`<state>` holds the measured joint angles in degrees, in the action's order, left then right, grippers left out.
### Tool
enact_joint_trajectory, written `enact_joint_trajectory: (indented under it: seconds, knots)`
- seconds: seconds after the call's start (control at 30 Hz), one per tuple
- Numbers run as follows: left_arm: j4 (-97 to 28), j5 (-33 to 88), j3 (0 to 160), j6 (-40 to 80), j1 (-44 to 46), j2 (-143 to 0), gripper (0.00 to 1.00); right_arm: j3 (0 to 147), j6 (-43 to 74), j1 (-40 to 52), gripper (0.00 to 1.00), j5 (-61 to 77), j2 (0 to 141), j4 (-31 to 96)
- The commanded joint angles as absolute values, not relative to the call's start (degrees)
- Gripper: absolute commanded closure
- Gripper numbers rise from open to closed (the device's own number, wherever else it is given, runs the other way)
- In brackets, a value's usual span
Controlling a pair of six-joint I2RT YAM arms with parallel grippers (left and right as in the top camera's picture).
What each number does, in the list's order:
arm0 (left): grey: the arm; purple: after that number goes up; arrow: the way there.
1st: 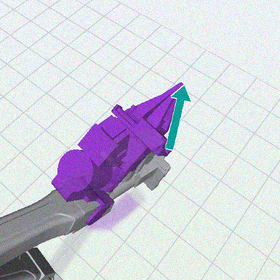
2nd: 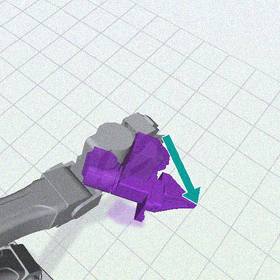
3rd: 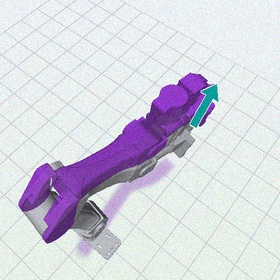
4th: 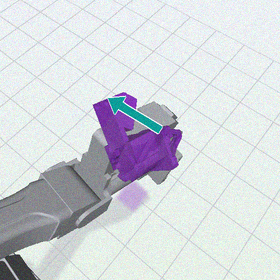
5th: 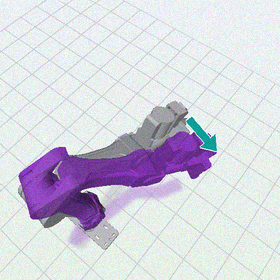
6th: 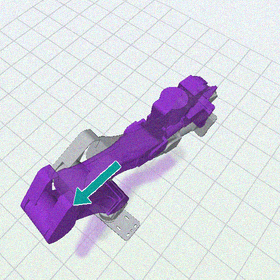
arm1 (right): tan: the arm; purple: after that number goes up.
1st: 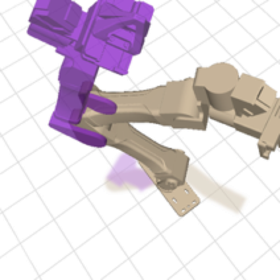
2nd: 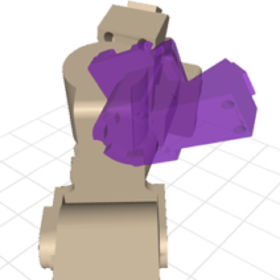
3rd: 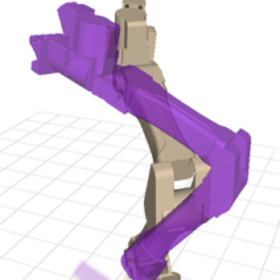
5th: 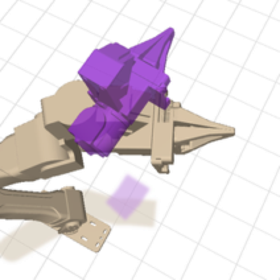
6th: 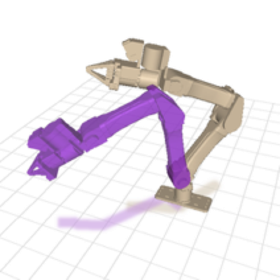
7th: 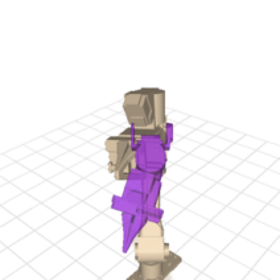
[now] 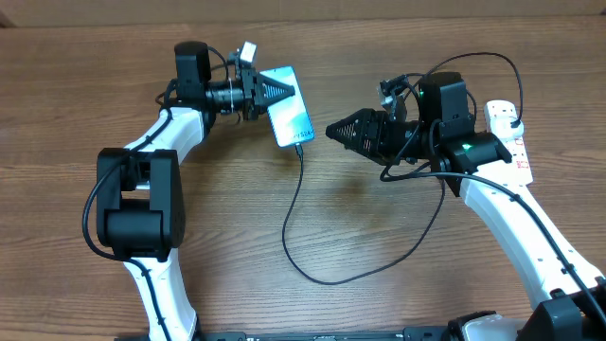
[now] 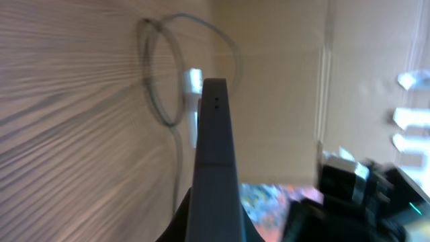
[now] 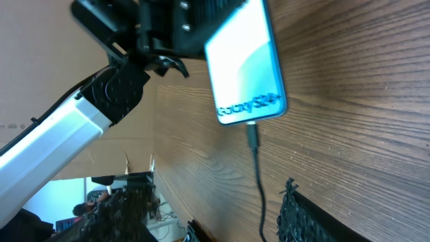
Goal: Plug charger to phone and switch on socket
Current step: 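Lower the phone flat onto the table with the left gripper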
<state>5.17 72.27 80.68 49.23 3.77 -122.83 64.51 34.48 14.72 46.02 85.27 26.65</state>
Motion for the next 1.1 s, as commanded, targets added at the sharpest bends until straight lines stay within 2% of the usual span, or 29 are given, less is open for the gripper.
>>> enact_joint_trajectory:
  seconds: [0.0,0.33,0.67,0.87,1.07]
  knots:
    - [-0.67,65.28,80.84,39.62,4.14,-122.52,0.96,64.84,33.95,14.55,0.32,45.43,84.99,26.74]
    - [-21.87,59.88,82.06,25.1,4.14,-122.48,0.96,64.84,33.98,14.55,0.32,45.01,84.99,26.76]
    - [-56.84,39.92,98.76,3.9,4.16,-122.45,0.96,64.84,33.98,14.55,0.3,44.77,84.99,26.74]
    - [-63.72,37.34,102.52,-3.66,3.62,-122.48,0.96,64.84,33.95,14.55,0.3,44.71,84.99,27.22]
    - [-65.73,32.47,102.37,-4.8,1.17,-122.52,0.96,64.84,32.69,14.55,0.3,44.36,84.99,28.47]
